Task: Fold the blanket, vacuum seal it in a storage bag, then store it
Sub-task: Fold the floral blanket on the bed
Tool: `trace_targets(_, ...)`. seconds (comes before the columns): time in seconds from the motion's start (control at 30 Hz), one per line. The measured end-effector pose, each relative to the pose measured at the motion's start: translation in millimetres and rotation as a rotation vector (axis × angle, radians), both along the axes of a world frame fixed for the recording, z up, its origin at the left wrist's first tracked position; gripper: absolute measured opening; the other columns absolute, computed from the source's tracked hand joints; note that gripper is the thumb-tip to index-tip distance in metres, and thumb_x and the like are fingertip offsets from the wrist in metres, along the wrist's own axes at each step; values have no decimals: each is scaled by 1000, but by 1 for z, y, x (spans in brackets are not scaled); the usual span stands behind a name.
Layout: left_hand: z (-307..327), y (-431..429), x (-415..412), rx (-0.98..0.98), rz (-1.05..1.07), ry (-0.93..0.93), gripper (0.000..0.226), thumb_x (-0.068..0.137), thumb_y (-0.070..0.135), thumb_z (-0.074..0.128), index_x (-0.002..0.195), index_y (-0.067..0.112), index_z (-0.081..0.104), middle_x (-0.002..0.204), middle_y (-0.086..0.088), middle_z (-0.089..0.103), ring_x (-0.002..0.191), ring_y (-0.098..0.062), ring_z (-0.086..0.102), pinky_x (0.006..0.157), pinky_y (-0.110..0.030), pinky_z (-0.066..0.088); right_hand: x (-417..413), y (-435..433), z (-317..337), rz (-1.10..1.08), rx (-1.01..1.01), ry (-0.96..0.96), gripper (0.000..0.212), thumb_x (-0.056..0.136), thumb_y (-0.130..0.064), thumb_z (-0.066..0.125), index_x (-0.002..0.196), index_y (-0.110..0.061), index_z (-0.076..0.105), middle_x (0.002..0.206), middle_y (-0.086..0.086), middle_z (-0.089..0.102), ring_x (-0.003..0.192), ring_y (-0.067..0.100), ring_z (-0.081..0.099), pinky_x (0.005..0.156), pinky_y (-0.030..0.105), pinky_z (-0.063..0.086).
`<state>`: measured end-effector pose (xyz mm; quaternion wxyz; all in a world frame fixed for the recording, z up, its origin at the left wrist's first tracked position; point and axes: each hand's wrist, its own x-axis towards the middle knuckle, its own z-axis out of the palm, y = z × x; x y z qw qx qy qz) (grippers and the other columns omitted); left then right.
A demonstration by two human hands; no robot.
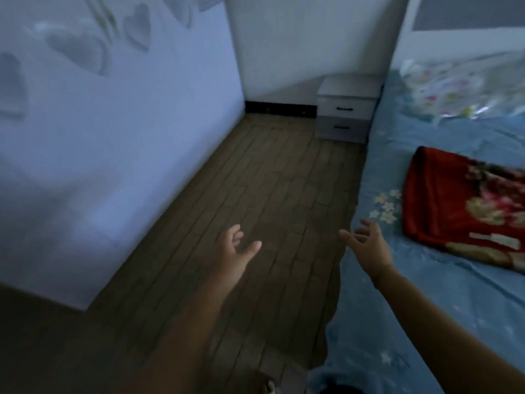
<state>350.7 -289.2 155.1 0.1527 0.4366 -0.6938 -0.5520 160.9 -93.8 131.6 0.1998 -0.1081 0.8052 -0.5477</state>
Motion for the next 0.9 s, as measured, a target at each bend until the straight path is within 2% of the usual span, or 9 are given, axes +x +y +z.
trace_targets(0.2, 3, -82, -124, -24, -291, 24, 63, 88, 19, 70, 142, 12, 39, 141, -8, 45, 131, -20, 43, 105, -33, 36, -51, -25, -3, -317, 36, -38, 64, 88, -29, 66, 142, -12, 34, 129, 10, 49, 104, 16, 50, 85, 31, 42)
trace_targets(0.4, -2, -124, -243, -49, -595, 12, 66, 89, 34, 68, 146, 21, 36, 144, 2, 44, 133, -13, 41, 108, -35, 37, -121, -51, -28, -582, 68, -67, 67, 87, -31, 66, 142, -10, 34, 130, 13, 52, 111, 23, 52, 87, 30, 39)
trace_targets(0.5, -4, -148, -298, -75, -681, 5, 66, 90, 37, 67, 146, 22, 36, 145, 4, 43, 134, -12, 39, 106, -31, 35, -162, -76, -40, -670, 59, -94, 69, 85, -32, 68, 141, -10, 35, 128, 13, 54, 111, 26, 54, 89, 32, 41)
trace_targets(0.67, -7, -180, -389, -117, -802, -31, 64, 89, 35, 67, 144, 20, 39, 145, 0, 45, 133, -13, 41, 101, -26, 35, -227, -115, -40, -786, 54, -109, 68, 86, -30, 68, 141, -8, 36, 125, 12, 54, 100, 19, 52, 85, 30, 41)
trace_targets(0.8, -8, -187, -466, -133, -927, -37, 64, 89, 34, 69, 143, 20, 40, 144, 0, 46, 132, -14, 43, 101, -25, 36, -272, -126, -36, -893, 33, -129, 70, 85, -34, 69, 141, -11, 35, 126, 10, 54, 105, 26, 58, 90, 38, 48)
trace_targets(0.9, -9, -180, -529, -147, -1046, -40, 65, 88, 36, 69, 143, 21, 40, 143, 0, 47, 131, -14, 44, 100, -27, 37, -303, -126, -34, -1003, 12, -133, 70, 85, -35, 69, 141, -11, 34, 129, 11, 52, 105, 24, 57, 89, 37, 50)
